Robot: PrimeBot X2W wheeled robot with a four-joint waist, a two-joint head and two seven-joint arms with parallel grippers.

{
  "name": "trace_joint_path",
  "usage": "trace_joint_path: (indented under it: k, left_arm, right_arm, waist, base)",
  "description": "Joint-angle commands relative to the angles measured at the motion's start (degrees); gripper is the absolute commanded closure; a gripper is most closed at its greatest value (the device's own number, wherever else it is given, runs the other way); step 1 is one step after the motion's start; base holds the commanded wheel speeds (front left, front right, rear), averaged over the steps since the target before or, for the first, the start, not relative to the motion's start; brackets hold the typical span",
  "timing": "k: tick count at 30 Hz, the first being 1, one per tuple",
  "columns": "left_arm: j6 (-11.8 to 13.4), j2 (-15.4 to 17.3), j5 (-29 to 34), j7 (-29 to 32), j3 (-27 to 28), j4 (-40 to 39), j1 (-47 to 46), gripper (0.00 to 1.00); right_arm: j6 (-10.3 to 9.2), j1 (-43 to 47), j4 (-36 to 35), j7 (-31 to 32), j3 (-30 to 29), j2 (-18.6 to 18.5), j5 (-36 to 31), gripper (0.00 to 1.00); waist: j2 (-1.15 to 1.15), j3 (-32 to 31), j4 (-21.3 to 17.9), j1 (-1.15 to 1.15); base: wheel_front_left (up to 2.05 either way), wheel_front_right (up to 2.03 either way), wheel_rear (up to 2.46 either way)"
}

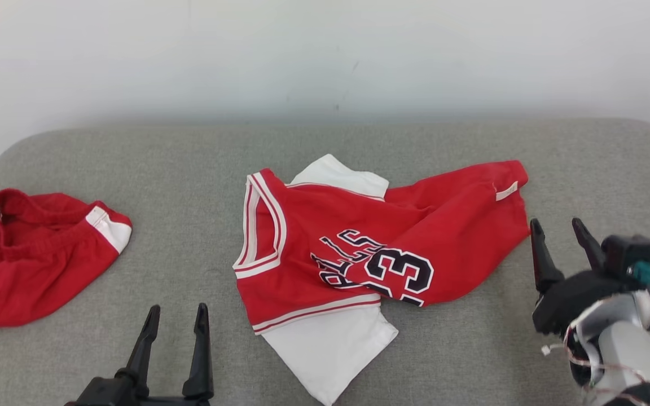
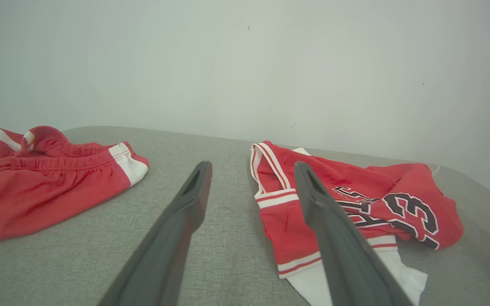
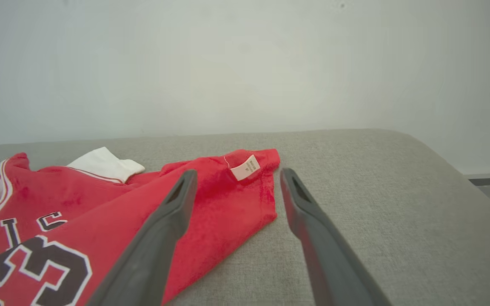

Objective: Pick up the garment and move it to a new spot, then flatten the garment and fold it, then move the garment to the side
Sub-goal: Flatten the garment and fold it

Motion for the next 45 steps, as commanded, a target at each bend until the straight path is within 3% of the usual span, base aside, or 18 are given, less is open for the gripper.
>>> trace_joint_path:
  k: [1, 8, 13, 18, 29, 36, 45]
  left_arm:
    - [0.1, 0.0, 0.7, 0.0, 0.4, 0.0, 1.1, 0.00]
    - [0.2, 0.0, 0.9, 0.0, 2.8, 0.6, 3.3, 0.00]
    - [0.3, 0.0, 0.4, 0.0, 3.3, 0.4, 4.0, 0.00]
    - [0.2, 0.0, 0.4, 0.0, 3.1, 0.0, 3.6, 0.00]
    - [-0.7, 0.0, 0.8, 0.0, 1.8, -1.0, -0.1, 0.00]
    - [-0.9, 0.1, 1.0, 0.0, 0.2, -1.6, -3.0, 0.00]
    - [-1.1, 0.0, 1.0, 0.0, -1.0, -2.1, -5.7, 0.00]
  right_arm:
    - [0.05, 2.2, -1.9, -1.4, 0.1, 0.3, -1.2, 0.00]
    - [0.05, 14.2, -13.0, -8.0, 1.0, 2.3, -5.4, 0.00]
    - [0.05, 17.9, -15.5, -5.6, -0.1, 3.0, -6.0, 0.00]
    - [0.05, 15.9, -15.6, -2.2, -1.5, 2.4, -5.6, 0.00]
    - [0.05, 1.2, -3.4, 13.5, -6.8, -0.1, -6.4, 0.00]
    - [0.05, -8.1, 6.4, 15.6, -12.3, 0.0, -5.3, 0.00]
    - [0.05, -13.8, 16.8, 16.0, -15.5, -0.5, -8.5, 0.00]
  waist:
    - [0.00, -1.5, -1.0, 0.01]
    - [0.00, -3.2, -1.9, 0.01]
    - [0.00, -3.0, -2.2, 0.01]
    - [0.00, -2.3, -1.8, 0.01]
    - [0.00, 3.3, 0.8, 0.01]
    - [0.00, 8.1, 4.1, 0.01]
    - [0.00, 10.6, 6.9, 0.01]
  base:
    - [0.00, 0.00, 0.00]
    - [0.00, 0.00, 0.00]
    - [0.00, 0.00, 0.00]
    - [0.00, 0.00, 0.00]
    - [0.00, 0.00, 0.00]
    - [0.00, 0.00, 0.00]
    - [0.00, 0.00, 0.00]
